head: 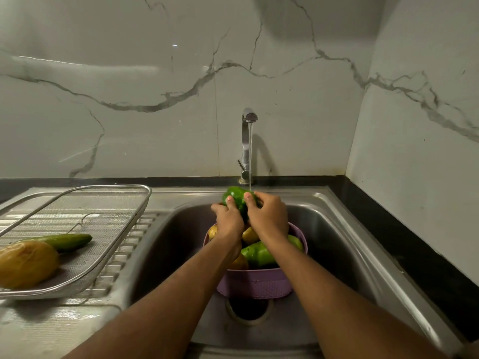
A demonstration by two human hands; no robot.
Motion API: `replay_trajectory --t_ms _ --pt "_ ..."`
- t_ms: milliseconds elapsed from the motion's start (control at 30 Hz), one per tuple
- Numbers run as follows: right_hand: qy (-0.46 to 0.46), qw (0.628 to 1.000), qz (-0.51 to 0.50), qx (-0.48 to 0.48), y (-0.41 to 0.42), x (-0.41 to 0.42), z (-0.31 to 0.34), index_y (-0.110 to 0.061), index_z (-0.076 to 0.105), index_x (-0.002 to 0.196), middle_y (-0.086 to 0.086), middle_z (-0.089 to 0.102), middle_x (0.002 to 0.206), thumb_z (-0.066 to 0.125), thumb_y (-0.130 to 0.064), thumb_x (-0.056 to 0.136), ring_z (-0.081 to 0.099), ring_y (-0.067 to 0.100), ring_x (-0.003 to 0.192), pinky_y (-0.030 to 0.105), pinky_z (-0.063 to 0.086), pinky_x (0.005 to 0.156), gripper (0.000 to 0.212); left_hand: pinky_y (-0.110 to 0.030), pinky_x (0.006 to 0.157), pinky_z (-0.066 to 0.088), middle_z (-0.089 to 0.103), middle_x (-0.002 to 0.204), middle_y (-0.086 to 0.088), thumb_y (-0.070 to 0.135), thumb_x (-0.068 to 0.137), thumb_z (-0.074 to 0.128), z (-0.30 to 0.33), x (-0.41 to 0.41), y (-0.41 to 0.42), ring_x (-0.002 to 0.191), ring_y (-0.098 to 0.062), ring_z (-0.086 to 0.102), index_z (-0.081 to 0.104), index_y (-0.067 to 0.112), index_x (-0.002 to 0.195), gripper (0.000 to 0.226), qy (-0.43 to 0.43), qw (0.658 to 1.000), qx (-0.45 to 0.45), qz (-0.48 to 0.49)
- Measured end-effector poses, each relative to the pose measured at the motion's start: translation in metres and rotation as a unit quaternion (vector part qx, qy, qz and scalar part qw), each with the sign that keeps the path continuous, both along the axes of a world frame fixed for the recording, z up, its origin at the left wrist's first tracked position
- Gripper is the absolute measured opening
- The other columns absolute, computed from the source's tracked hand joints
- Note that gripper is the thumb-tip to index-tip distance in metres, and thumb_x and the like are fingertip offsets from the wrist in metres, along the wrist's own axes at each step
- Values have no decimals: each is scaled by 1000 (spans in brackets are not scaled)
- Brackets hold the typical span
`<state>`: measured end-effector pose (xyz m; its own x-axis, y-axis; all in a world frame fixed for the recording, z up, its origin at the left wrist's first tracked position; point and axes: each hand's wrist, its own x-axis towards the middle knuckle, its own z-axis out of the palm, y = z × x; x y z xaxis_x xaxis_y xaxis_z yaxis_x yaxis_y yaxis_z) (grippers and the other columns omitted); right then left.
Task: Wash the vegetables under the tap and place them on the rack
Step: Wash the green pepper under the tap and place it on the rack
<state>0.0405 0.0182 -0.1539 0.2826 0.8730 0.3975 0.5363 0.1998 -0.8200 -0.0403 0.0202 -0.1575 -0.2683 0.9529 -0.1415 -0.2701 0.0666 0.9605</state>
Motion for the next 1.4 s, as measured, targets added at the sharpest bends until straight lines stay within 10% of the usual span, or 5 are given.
replay_trajectory --t_ms 133,433,667,1067,1400 --pt "31 994 66 -83 7 9 -5 -22 66 86 -8 63 78 55 -47 103 57 4 71 21 37 58 32 -51 99 55 57 129 -14 30 109 44 -7 -6 2 113 -25 63 39 23 121 15 160 982 97 -26" --pt "112 988 38 -97 17 3 -11 -22 61 119 -3 67 101 38 -69 101 63 15 88 34 52 76 55 -46 87 57 67 112 3 41 108 37 -10 -6 -9 102 -19 68 50 29 123 23 333 915 213 -76" --pt "75 996 22 -36 14 9 -3 -21 66 113 -3 67 96 36 -58 106 64 15 89 32 49 75 48 -33 96 53 64 116 11 31 111 39 0 0 -5 113 -11 63 55 43 119 22 215 949 193 -124" --pt "-156 987 4 28 6 3 -3 -18 67 112 3 70 96 37 -62 103 64 21 84 33 48 70 53 -43 83 59 72 102 -16 35 99 61 22 -8 1 91 -29 69 70 8 111 31 -100 988 -44 -112" --pt "54 995 -7 -78 13 -7 1 -19 72 86 -1 70 79 40 -62 103 65 15 73 28 47 61 57 -46 86 60 76 87 -6 39 107 48 0 -7 10 90 -25 72 76 14 94 39 166 970 174 -10"
